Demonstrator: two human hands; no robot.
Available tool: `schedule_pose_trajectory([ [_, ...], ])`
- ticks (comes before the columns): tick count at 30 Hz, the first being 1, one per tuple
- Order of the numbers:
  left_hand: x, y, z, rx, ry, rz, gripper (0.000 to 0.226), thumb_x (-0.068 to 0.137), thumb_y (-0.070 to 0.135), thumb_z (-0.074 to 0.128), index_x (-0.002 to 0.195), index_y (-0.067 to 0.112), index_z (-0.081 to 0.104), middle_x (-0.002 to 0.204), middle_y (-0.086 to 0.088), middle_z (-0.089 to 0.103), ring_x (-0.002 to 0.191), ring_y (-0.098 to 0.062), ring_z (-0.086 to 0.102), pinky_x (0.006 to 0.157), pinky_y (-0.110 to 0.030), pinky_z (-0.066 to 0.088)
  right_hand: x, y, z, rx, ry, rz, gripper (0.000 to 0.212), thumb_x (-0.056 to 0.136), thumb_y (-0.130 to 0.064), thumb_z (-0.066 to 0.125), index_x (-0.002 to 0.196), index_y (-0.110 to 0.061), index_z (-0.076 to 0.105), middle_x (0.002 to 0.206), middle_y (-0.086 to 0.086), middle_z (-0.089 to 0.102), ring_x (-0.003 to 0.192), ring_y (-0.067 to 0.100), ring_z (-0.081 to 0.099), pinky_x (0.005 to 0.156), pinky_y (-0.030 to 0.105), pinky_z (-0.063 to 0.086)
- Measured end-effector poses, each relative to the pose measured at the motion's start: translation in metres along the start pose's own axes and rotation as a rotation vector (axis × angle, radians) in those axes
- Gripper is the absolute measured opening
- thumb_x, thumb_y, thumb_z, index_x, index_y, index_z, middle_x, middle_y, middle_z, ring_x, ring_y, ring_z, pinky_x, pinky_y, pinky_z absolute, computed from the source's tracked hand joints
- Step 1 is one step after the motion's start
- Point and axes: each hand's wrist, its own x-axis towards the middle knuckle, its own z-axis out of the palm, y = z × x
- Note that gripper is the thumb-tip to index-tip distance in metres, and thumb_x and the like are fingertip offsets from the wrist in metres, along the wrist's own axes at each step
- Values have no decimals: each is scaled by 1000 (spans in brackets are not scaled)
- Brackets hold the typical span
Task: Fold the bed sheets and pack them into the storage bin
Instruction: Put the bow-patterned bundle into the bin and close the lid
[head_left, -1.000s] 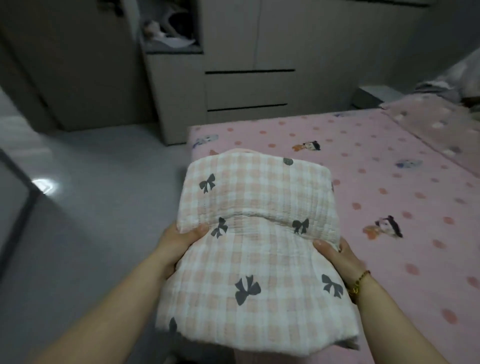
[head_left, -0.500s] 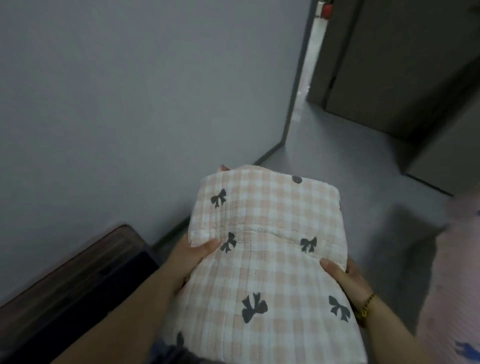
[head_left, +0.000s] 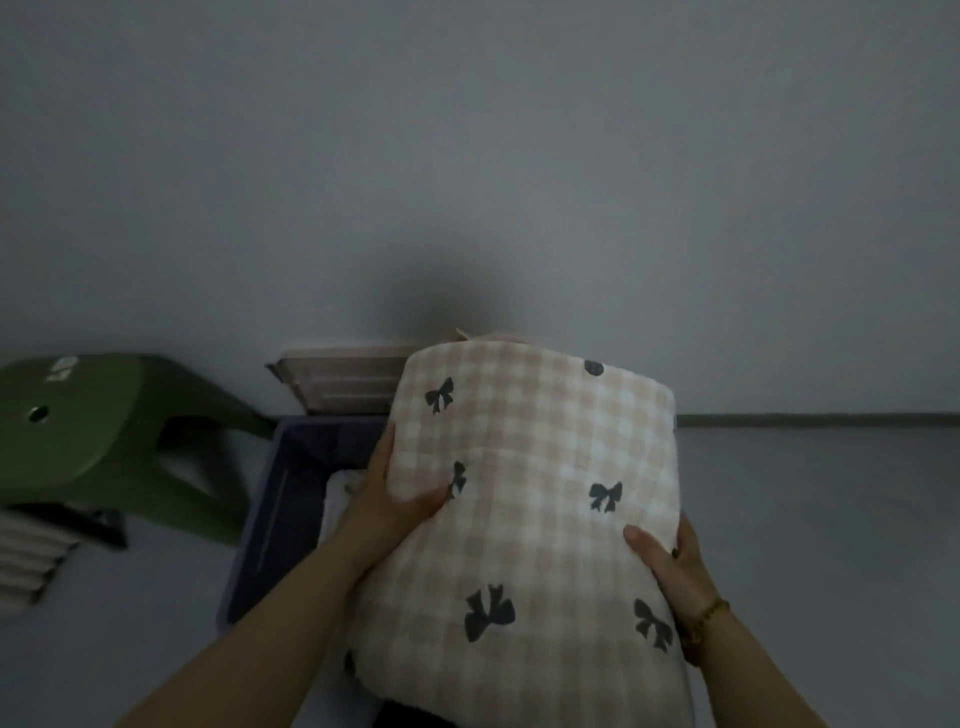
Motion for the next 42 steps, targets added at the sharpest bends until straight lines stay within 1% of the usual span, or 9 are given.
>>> schedule_pose_trajectory([
  [3,2,-39,-18,71,83,-30,112,40,73,56,133,52,-4,153,3,17,136,-17,25,108,-33,25,20,7,39,-29,-115,0,60,86,-9,59,139,-20,31,106,5,55,85,19,57,63,32,52],
  [7,16,-87,-42,133,198,-58,105,40,77,53,125,56,-4,153,-1,18,136,-22,26,108,-38,28,50,31,82,-62,-185,-11,61,86,-8,58,139,-20,31,108,5,54,85,16,57,48,19,54],
  [14,85,-177,-80,141,251,-13,118,41,78,53,143,46,2,153,-1,21,137,-23,27,112,-45,26,125,100,158,-101,-236,-72,53,85,-11,60,131,-21,35,128,10,50,104,28,55,86,45,49],
  [17,105,-215,-83,120,264,-22,116,45,72,56,143,44,3,154,0,19,138,-22,25,113,-41,24,156,134,173,-130,-269,-87,80,83,-13,64,147,-21,18,142,9,40,122,30,47,102,48,41],
  [22,142,-294,-67,106,250,-33,95,80,29,70,146,34,3,153,-2,18,138,-23,23,110,-38,23,191,191,190,-151,-314,-112,90,75,-11,73,146,-24,19,138,8,44,109,24,50,88,36,46],
  [26,166,-345,-61,101,223,-72,97,76,24,73,144,41,6,151,-2,22,135,-24,28,107,-41,28,209,226,199,-172,-337,-128,100,55,-20,65,145,-23,20,125,5,48,89,11,51,65,16,45],
  [35,207,-407,-68,65,158,-231,93,78,37,69,144,43,4,150,-8,18,133,-29,29,107,-44,30,250,265,216,-342,-301,-60,96,69,-27,65,147,-22,10,143,7,36,110,16,41,93,27,35],
  [39,206,-396,-57,499,361,-143,78,88,54,44,145,37,-7,155,-2,-11,142,-25,-2,116,-43,0,254,253,220,-573,-71,-9,100,78,-26,67,148,-21,-4,153,11,18,136,30,26,113,42,23],
  [42,208,-383,-33,798,409,125,77,61,78,-5,124,43,-32,139,10,-41,134,-14,-30,100,-40,-33,235,239,261,-1110,196,-500,84,84,-40,53,148,-26,0,156,9,-1,143,29,0,114,48,-4],
])
